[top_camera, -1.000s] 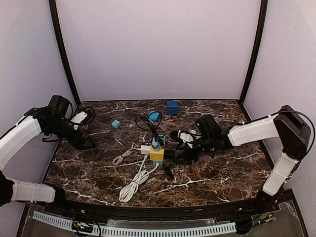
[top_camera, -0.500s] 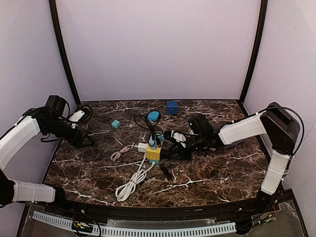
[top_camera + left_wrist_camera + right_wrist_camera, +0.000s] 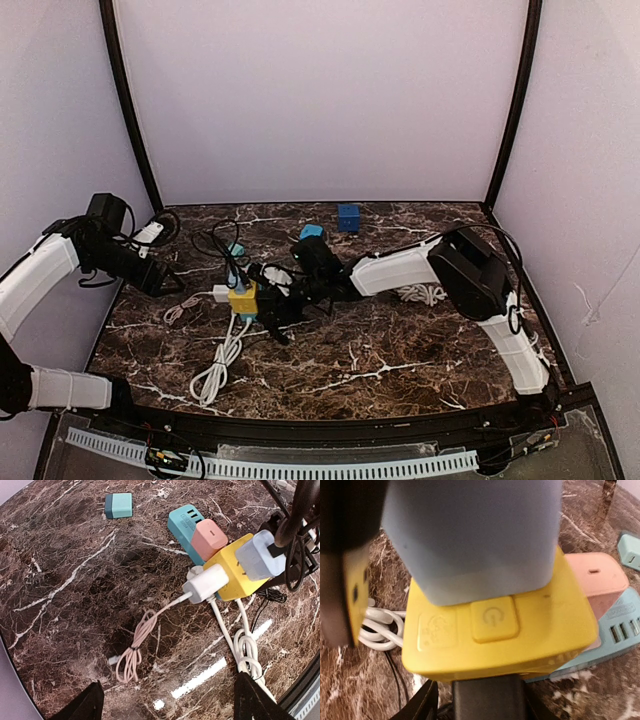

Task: Insert the plug
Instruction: Move the socket to the center of the board.

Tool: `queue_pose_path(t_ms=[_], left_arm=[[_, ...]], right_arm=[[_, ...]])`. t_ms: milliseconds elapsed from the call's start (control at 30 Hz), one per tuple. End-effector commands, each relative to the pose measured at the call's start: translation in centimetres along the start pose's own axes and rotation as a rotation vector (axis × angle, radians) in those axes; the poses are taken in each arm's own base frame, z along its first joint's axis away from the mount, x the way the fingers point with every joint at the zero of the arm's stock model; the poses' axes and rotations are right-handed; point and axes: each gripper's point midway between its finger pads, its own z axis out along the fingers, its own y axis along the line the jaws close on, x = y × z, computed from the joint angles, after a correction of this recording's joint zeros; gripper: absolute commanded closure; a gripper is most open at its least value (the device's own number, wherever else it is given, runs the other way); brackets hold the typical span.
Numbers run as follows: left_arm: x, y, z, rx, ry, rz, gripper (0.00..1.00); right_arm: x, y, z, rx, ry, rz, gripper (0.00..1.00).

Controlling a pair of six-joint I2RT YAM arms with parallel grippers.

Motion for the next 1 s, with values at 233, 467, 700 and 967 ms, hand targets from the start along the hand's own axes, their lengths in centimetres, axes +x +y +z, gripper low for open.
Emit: queue_pose_path(t_ms=[233,467,700,967], left_arm=[[-0.5,0.6,-1.1,-0.024,-0.026,-0.016,0.22],[-0.6,0.7,-1.2,-0.029,-0.034,-0.016,0.22],[-1.0,0.9,-1.2,-0.029,-0.035,-0.015,0.22],[-1.6,0.7,-1.9,-0.020,-0.043,0.006,0.23]], right_arm=[[-6.2,3.1,1.5,-0.009,-0.077,-0.059,0.36],[-5.7,2.4,-2.7,0.051,-0.062,-0.043,0.32],[-4.6,1.2,-4.7,0.086,-0.045,-0.006,0.29],[-4.2,0.0,-9.9,0.180,-0.045,0.098,0.29]])
